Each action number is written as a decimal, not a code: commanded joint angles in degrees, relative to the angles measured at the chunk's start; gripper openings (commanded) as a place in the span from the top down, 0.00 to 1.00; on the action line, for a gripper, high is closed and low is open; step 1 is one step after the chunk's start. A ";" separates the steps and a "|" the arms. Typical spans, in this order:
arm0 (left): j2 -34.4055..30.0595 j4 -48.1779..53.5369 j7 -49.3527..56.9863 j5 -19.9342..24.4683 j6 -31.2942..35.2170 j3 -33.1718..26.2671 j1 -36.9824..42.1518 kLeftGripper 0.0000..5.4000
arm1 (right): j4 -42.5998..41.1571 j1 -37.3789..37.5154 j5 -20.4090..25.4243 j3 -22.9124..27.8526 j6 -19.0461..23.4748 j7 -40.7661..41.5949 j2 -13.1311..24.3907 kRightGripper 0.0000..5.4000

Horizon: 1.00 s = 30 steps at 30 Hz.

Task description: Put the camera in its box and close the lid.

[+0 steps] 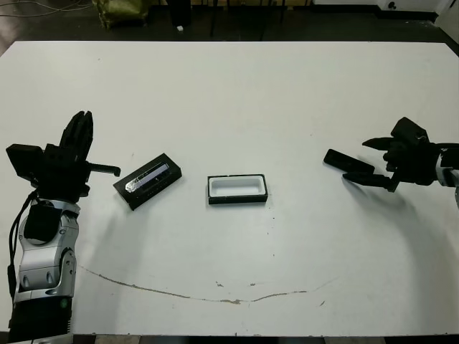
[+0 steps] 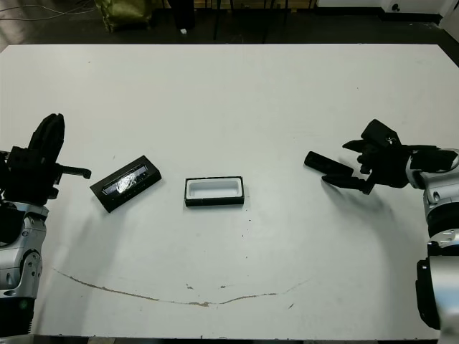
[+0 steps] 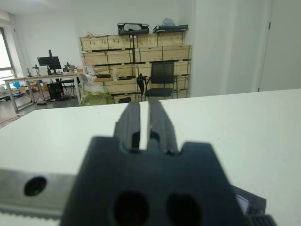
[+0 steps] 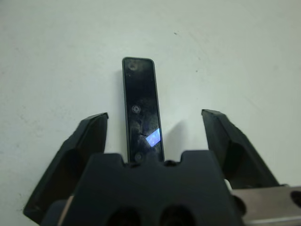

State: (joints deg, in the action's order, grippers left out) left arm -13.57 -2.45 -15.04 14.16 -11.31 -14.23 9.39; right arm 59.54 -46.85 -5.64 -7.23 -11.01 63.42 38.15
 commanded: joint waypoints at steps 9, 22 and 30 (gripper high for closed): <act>-0.44 -0.48 0.11 -0.20 0.47 -0.10 -0.34 1.00 | 6.32 3.25 -2.93 -2.95 -3.64 -2.56 -1.27 0.58; -0.39 -0.23 0.82 -0.74 0.51 0.02 -0.31 1.00 | 5.38 5.03 -8.95 -9.70 -4.30 -8.86 -2.23 0.93; -0.38 0.56 0.92 -0.45 1.93 0.07 -0.55 1.00 | 3.58 4.75 -11.63 -13.02 -3.68 -11.54 -1.83 0.93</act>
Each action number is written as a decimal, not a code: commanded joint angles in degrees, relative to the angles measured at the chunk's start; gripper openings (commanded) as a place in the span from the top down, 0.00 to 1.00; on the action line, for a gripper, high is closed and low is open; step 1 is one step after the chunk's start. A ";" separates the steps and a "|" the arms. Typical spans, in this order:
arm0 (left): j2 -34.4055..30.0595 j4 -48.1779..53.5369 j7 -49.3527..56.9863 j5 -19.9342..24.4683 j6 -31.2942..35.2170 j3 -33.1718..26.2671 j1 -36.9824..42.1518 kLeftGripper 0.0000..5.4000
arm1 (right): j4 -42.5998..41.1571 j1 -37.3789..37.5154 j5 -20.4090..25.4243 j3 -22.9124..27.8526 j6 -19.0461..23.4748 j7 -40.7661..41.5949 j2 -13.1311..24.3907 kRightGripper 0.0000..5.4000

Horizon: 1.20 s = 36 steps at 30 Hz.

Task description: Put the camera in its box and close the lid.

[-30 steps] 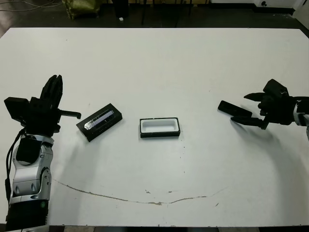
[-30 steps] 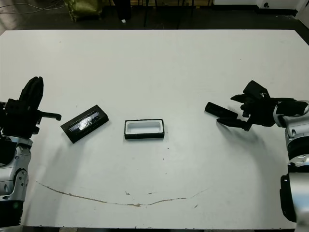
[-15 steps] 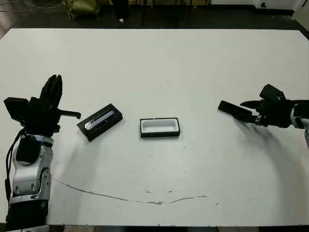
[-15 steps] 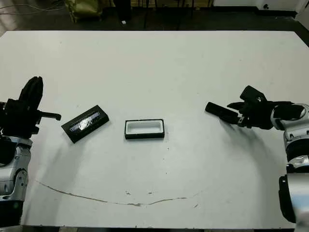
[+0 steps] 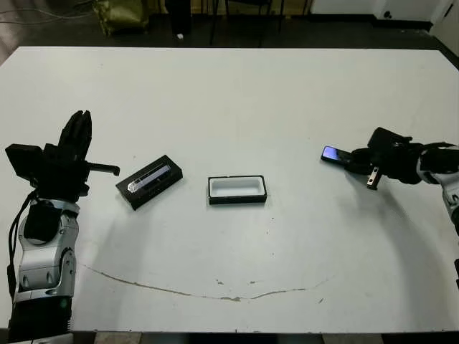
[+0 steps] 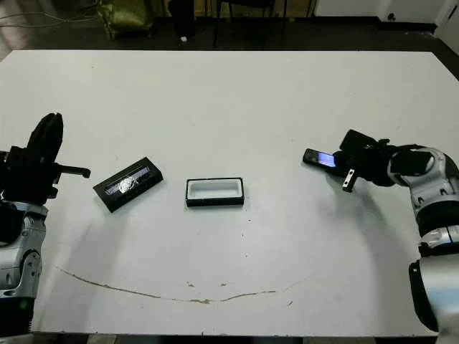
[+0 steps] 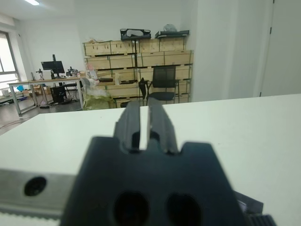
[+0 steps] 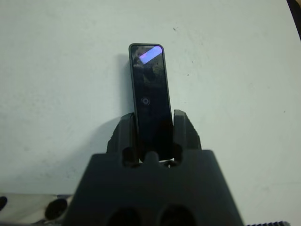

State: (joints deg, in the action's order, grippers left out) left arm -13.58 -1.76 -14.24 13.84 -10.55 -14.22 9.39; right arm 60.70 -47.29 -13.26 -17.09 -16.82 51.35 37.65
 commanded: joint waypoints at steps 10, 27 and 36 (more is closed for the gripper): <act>-0.29 -1.07 -0.24 -0.58 -0.49 0.24 -0.67 1.00 | 2.68 1.08 4.24 3.97 5.22 5.89 -1.23 0.93; -0.37 -2.64 -1.14 -0.10 -1.96 0.31 -0.73 1.00 | 2.16 -11.42 15.17 10.91 14.05 33.31 -8.16 0.94; -0.08 -3.58 -1.57 -0.11 -2.68 0.71 -0.57 1.00 | -6.85 -12.55 13.49 6.58 17.78 37.23 -11.37 0.95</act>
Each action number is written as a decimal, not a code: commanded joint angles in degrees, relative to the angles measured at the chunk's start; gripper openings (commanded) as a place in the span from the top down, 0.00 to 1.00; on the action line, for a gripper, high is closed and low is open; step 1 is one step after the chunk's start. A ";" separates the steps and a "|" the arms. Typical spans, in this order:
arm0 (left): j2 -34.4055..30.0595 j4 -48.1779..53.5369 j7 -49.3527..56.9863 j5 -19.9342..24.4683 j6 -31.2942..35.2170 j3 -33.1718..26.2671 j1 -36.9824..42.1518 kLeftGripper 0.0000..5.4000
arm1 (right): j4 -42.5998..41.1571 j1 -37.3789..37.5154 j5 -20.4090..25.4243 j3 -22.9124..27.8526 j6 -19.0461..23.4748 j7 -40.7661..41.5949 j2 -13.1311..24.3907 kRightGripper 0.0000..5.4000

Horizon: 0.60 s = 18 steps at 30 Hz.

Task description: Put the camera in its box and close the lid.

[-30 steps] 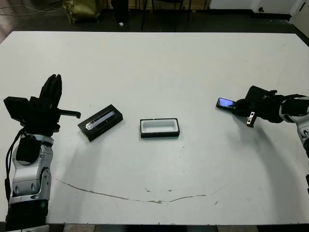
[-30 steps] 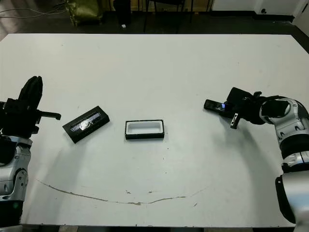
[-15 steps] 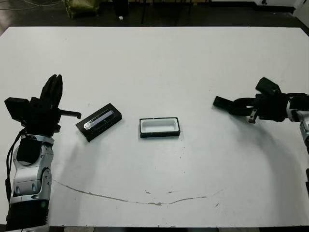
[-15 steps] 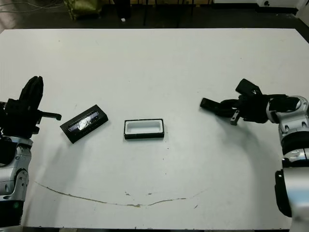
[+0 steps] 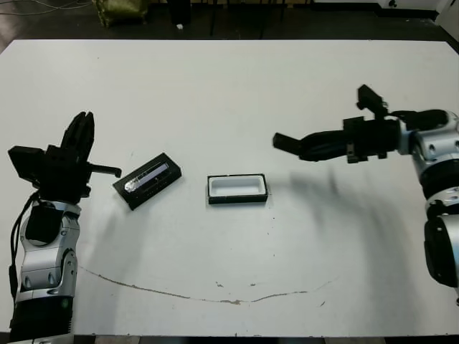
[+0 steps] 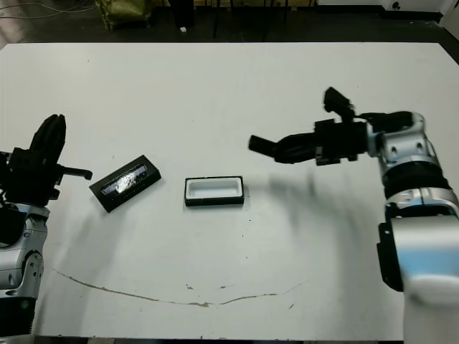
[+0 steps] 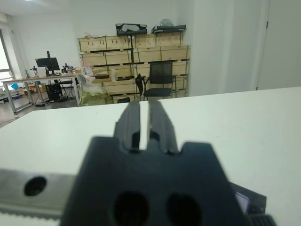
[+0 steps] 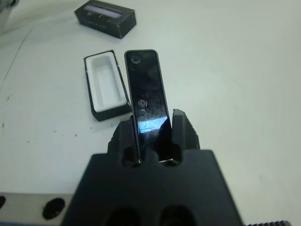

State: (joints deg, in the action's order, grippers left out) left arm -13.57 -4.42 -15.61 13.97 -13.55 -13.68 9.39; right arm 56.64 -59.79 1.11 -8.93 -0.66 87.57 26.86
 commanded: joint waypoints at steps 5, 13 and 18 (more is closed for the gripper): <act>-0.30 0.17 -0.01 -0.26 1.78 0.58 -0.78 1.00 | -9.67 0.86 -1.83 -4.28 4.24 -0.32 -1.34 0.95; -0.07 2.86 0.91 -0.34 5.16 1.04 -1.26 1.00 | -13.35 2.59 0.30 -4.69 8.75 -1.80 -4.20 0.95; -0.06 3.13 0.45 0.50 6.18 0.92 -1.29 1.00 | -16.58 2.51 -1.82 -7.22 8.99 -3.53 -4.38 0.95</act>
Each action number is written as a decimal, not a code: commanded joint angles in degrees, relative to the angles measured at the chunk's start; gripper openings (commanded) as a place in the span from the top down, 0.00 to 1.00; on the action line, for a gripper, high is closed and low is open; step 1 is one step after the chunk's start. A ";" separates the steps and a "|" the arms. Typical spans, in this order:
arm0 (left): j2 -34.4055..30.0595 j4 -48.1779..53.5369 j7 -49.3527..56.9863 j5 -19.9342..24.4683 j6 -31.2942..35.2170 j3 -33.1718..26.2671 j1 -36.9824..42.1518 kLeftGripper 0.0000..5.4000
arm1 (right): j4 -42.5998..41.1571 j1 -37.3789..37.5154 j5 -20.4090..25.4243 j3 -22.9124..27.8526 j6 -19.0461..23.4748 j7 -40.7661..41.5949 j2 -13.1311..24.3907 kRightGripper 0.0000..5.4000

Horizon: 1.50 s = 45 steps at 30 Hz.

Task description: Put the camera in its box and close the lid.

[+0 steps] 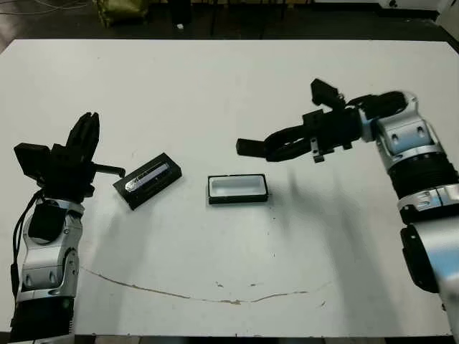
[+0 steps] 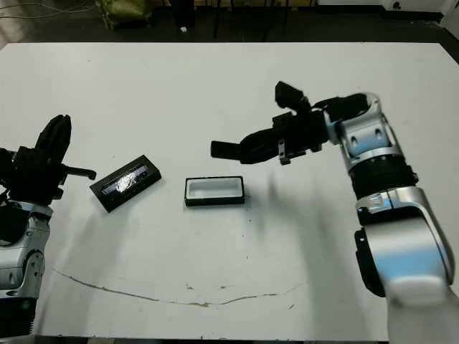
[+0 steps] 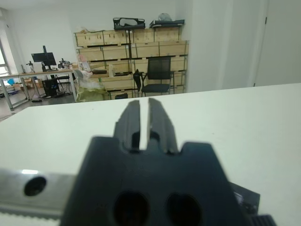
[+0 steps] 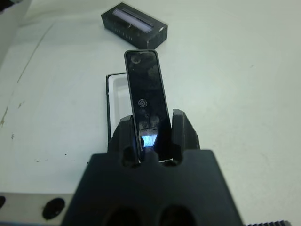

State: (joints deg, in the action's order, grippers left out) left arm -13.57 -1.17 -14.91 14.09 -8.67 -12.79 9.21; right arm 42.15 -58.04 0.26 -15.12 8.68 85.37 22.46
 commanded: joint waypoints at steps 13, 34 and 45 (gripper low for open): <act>-0.05 0.09 -0.55 0.88 1.87 -0.03 -0.93 1.00 | -8.58 2.39 -0.82 -4.10 5.09 -1.96 -0.38 0.95; 1.51 -0.82 0.14 0.50 -0.08 0.36 -1.87 1.00 | -19.50 7.33 -4.35 -9.94 6.58 -6.98 -0.11 0.95; 1.60 -0.46 0.25 0.47 1.04 0.27 -2.30 1.00 | -27.94 10.25 -6.73 -11.15 16.18 -14.01 0.05 0.95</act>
State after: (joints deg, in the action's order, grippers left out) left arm -11.74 -1.11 -14.78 14.83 -8.51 -12.43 8.26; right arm 15.62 -49.00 -5.86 -25.69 23.38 72.15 22.03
